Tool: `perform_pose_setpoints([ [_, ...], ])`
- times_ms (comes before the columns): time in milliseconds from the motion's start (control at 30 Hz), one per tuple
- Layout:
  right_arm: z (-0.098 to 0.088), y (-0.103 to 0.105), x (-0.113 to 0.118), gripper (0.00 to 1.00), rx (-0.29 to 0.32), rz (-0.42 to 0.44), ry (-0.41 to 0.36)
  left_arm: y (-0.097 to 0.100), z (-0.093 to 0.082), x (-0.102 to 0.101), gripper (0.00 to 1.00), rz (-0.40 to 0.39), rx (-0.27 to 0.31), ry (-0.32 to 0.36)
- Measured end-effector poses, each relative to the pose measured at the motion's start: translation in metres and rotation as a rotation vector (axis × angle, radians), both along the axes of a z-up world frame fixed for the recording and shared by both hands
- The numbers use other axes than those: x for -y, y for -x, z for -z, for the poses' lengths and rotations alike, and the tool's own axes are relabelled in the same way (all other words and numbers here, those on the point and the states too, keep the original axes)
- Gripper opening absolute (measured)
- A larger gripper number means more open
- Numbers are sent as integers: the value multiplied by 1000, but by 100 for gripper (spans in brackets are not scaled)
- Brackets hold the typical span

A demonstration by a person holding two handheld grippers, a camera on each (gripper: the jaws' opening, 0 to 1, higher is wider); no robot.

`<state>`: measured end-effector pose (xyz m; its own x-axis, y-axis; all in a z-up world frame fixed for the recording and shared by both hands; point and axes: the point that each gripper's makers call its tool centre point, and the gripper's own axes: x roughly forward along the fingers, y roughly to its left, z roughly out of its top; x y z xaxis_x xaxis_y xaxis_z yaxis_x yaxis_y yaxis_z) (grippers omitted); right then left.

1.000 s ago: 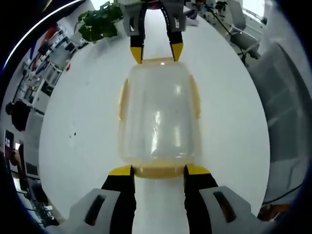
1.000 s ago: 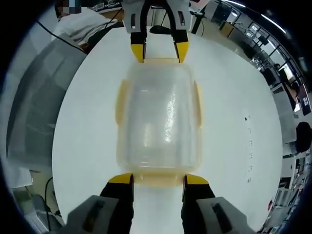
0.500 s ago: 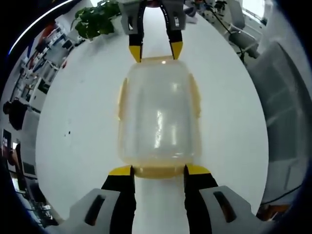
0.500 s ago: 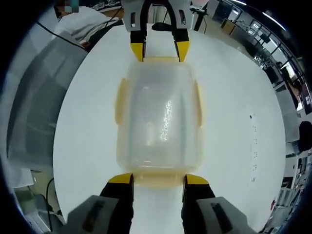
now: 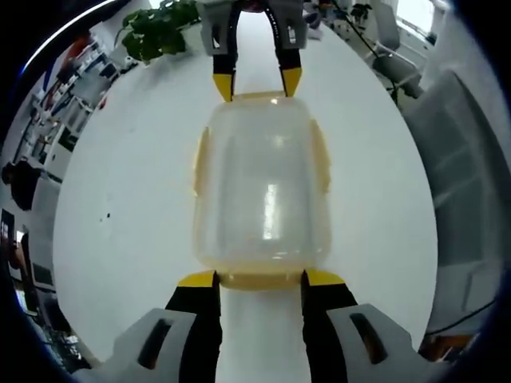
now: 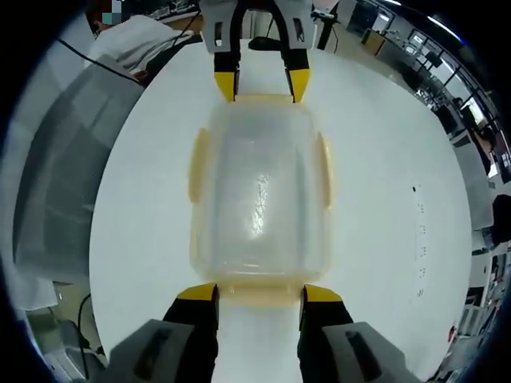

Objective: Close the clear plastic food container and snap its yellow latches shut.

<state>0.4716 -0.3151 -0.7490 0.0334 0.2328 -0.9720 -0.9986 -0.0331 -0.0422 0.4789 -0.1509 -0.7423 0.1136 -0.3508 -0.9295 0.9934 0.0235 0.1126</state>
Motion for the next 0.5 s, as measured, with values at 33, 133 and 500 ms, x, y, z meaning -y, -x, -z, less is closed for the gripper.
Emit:
perform_pose_setpoints([
  [33, 0, 0, 0, 37, 2, 0, 1, 0, 0, 0, 37, 5, 0, 1],
  [133, 1, 2, 0, 37, -11, 9, -3, 1, 1, 0, 37, 7, -11, -3],
  [500, 4, 4, 12, 38, 7, 1, 1, 0, -1, -6, 42, 28, 24, 4],
])
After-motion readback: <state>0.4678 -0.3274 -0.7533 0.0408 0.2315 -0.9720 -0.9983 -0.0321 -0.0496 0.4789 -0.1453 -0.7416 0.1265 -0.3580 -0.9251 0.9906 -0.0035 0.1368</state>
